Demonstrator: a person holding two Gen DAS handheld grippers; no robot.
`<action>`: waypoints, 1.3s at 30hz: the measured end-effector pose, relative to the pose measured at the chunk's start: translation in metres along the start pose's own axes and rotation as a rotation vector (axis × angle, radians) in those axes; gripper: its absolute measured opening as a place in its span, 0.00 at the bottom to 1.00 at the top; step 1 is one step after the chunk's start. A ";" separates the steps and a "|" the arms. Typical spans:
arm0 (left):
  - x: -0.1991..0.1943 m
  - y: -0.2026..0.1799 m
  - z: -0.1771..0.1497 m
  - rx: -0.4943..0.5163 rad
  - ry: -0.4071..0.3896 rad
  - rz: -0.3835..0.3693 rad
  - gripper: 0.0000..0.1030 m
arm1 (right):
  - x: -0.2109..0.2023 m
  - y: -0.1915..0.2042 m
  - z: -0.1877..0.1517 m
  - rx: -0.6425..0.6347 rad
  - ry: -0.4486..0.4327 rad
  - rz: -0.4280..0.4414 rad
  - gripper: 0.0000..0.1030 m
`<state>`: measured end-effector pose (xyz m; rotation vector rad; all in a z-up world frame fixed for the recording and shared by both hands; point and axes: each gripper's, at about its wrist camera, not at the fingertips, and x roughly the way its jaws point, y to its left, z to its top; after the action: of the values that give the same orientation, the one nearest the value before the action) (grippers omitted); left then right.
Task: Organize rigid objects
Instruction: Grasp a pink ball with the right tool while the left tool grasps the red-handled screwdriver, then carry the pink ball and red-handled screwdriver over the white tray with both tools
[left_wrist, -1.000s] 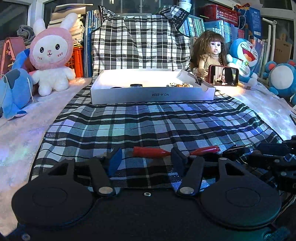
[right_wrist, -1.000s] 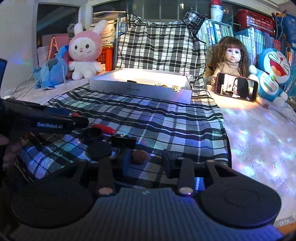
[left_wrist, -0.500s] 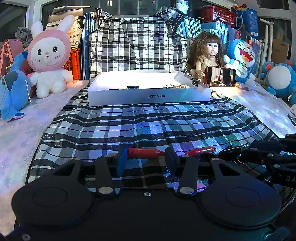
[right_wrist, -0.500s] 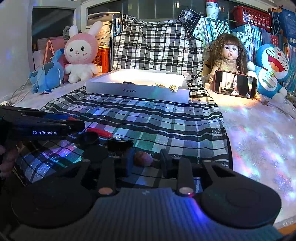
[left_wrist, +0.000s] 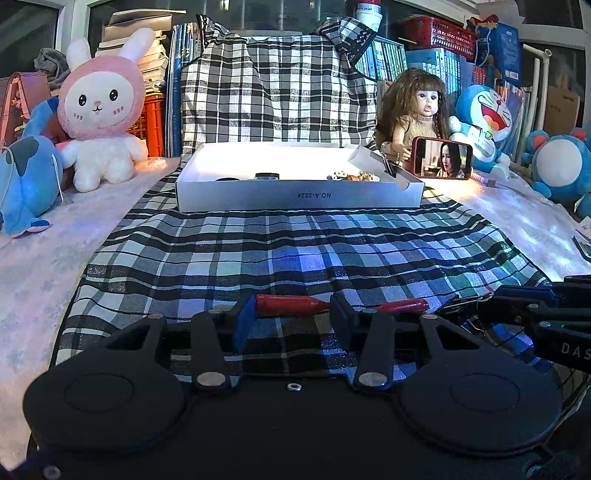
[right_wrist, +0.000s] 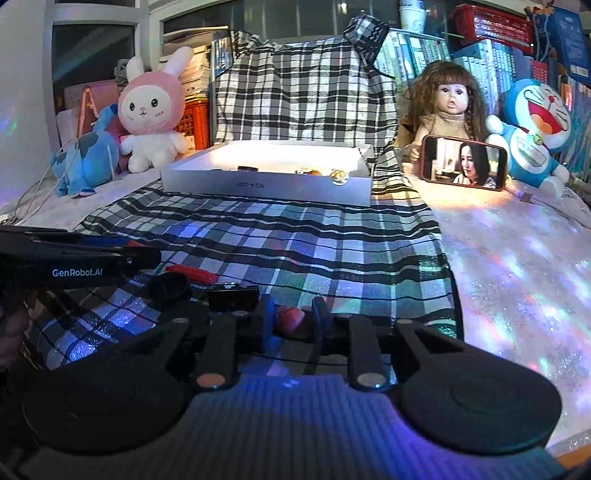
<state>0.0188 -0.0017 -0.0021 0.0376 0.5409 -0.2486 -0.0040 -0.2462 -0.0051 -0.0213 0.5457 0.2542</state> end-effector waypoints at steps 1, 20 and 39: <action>0.000 0.000 0.000 0.000 0.000 0.000 0.41 | -0.001 0.000 0.000 0.003 -0.002 -0.001 0.33; 0.001 0.000 0.000 -0.021 0.002 0.004 0.41 | -0.011 0.002 -0.009 0.016 -0.009 -0.020 0.26; 0.014 0.004 0.049 -0.033 -0.023 0.024 0.41 | 0.010 -0.016 0.039 0.091 -0.047 -0.056 0.26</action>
<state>0.0560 -0.0056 0.0325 0.0092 0.5213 -0.2168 0.0280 -0.2561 0.0219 0.0572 0.5084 0.1751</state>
